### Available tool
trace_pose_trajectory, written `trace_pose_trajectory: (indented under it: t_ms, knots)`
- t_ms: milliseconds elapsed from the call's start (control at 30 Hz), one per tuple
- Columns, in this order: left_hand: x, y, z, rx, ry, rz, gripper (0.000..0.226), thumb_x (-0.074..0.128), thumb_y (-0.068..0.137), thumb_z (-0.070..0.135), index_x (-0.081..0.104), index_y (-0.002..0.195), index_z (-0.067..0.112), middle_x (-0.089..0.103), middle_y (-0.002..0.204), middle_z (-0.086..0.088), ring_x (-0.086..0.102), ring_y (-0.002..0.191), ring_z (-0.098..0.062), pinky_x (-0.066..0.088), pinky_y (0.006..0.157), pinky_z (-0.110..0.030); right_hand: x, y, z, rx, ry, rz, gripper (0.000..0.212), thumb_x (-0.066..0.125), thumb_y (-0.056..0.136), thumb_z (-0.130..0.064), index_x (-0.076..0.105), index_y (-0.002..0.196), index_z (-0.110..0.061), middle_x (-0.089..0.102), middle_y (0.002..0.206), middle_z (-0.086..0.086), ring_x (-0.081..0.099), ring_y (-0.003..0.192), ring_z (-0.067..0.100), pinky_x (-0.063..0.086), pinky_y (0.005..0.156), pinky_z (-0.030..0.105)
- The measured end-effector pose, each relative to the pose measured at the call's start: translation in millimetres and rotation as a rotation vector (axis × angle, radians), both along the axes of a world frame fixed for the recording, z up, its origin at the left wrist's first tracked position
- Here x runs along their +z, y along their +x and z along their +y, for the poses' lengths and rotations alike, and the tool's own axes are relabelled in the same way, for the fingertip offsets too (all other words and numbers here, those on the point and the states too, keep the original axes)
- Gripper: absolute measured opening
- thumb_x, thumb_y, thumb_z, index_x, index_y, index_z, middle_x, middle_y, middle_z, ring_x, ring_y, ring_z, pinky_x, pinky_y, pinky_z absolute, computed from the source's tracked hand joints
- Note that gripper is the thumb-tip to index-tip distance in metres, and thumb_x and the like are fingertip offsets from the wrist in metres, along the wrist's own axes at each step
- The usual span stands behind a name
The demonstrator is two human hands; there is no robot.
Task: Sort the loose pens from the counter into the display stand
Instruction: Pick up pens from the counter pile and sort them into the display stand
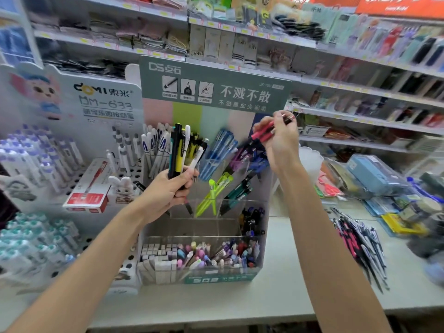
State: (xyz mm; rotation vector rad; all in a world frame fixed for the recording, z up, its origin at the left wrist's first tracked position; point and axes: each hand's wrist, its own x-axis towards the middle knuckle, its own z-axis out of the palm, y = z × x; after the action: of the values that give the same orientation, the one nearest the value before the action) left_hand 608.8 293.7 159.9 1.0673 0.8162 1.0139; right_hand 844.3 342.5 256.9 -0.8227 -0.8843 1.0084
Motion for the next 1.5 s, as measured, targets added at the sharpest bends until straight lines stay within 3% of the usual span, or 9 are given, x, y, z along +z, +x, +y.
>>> trace_pose_trajectory:
  t_ms: [200, 333, 567, 700, 867, 1000, 1100, 1300, 1500]
  knots:
    - [-7.8, 30.2, -3.8, -0.095, -0.004, 0.024, 0.035, 0.056, 0.091, 0.030, 0.060, 0.115, 0.004, 0.051, 0.071, 0.001, 0.033, 0.053, -0.007, 0.025, 0.045, -0.016, -60.8, 42.3, -11.3, -0.333, -0.110, -0.325, 0.020, 0.031, 0.106, -0.008, 0.041, 0.091, -0.017, 0.055, 0.066, 0.008, 0.055, 0.051, 0.015, 0.046, 0.049, 0.024]
    - [-11.4, 52.1, -5.8, -0.137, -0.017, 0.030, 0.033, 0.058, 0.090, 0.030, 0.061, 0.113, 0.006, 0.050, 0.071, 0.001, 0.031, 0.053, -0.009, 0.022, 0.044, -0.017, -94.5, 45.5, -19.2, -0.381, -0.227, -0.365, 0.023, 0.034, 0.106, -0.014, 0.044, 0.087, -0.022, 0.059, 0.072, 0.002, 0.055, 0.062, 0.019, 0.047, 0.065, 0.034]
    - [-18.6, 70.9, -7.8, -0.147, -0.052, 0.044, 0.037, 0.059, 0.088, 0.032, 0.061, 0.115, 0.007, 0.051, 0.069, 0.002, 0.033, 0.053, -0.007, 0.023, 0.045, -0.017, -130.6, 55.7, -17.1, -0.408, -0.218, -0.740, 0.013, 0.047, 0.102, -0.023, 0.054, 0.103, -0.012, 0.048, 0.115, 0.009, 0.048, 0.112, 0.027, 0.038, 0.102, 0.039]
    - [-23.7, 75.6, -10.4, -0.159, -0.072, 0.047, 0.039, 0.059, 0.088, 0.032, 0.060, 0.118, 0.007, 0.051, 0.070, 0.002, 0.032, 0.054, -0.007, 0.021, 0.046, -0.018, -148.9, 67.6, -23.7, -0.319, -0.180, -0.996, 0.019, 0.059, 0.097, -0.027, 0.067, 0.099, -0.011, 0.046, 0.124, 0.006, 0.038, 0.124, 0.021, 0.028, 0.106, 0.031]
    - [-27.1, 78.5, -13.9, -0.219, -0.124, -0.030, 0.033, 0.056, 0.091, 0.030, 0.062, 0.115, 0.008, 0.050, 0.072, 0.000, 0.033, 0.055, -0.008, 0.025, 0.046, -0.016, -156.5, 64.0, -34.3, -0.190, -0.225, -0.943, 0.015, 0.066, 0.091, -0.034, 0.069, 0.104, -0.027, 0.040, 0.140, 0.003, 0.032, 0.135, 0.016, 0.026, 0.113, 0.032]
    - [-24.6, 78.0, -15.9, -0.275, -0.148, -0.078, 0.036, 0.052, 0.094, 0.030, 0.061, 0.121, 0.008, 0.050, 0.072, -0.002, 0.032, 0.053, -0.008, 0.025, 0.044, -0.016, -116.9, 54.1, -51.2, -0.359, -0.031, -0.720, 0.024, 0.064, 0.086, -0.035, 0.066, 0.107, -0.024, 0.057, 0.111, -0.007, 0.053, 0.105, 0.007, 0.042, 0.092, 0.023]
    - [-21.0, 80.2, -14.3, -0.300, -0.159, -0.110, 0.041, 0.050, 0.095, 0.033, 0.059, 0.126, 0.008, 0.048, 0.070, -0.001, 0.029, 0.051, -0.007, 0.018, 0.046, -0.019, -74.3, 36.7, -59.1, -0.018, -0.013, -0.661, 0.028, 0.066, 0.090, -0.030, 0.063, 0.116, -0.020, 0.065, 0.094, -0.003, 0.061, 0.082, 0.005, 0.052, 0.075, 0.023]
    - [-12.4, 75.2, -15.3, -0.358, -0.154, -0.148, 0.052, 0.048, 0.098, 0.035, 0.047, 0.137, 0.001, 0.052, 0.073, -0.004, 0.033, 0.052, -0.008, 0.020, 0.046, -0.018, -63.5, 8.2, -45.6, 0.217, -0.032, -0.701, 0.036, 0.067, 0.091, -0.010, 0.062, 0.127, -0.013, 0.069, 0.104, 0.006, 0.067, 0.099, 0.023, 0.057, 0.090, 0.039]
    - [-6.7, 58.3, -16.4, -0.221, -0.085, -0.060, 0.031, 0.046, 0.101, 0.035, 0.055, 0.114, 0.008, 0.054, 0.079, -0.006, 0.036, 0.053, -0.008, 0.027, 0.042, -0.014, -62.0, -11.2, -34.8, 0.210, -0.007, -0.720, 0.040, 0.069, 0.089, -0.012, 0.059, 0.128, -0.013, 0.070, 0.102, 0.014, 0.066, 0.096, 0.031, 0.055, 0.089, 0.044]
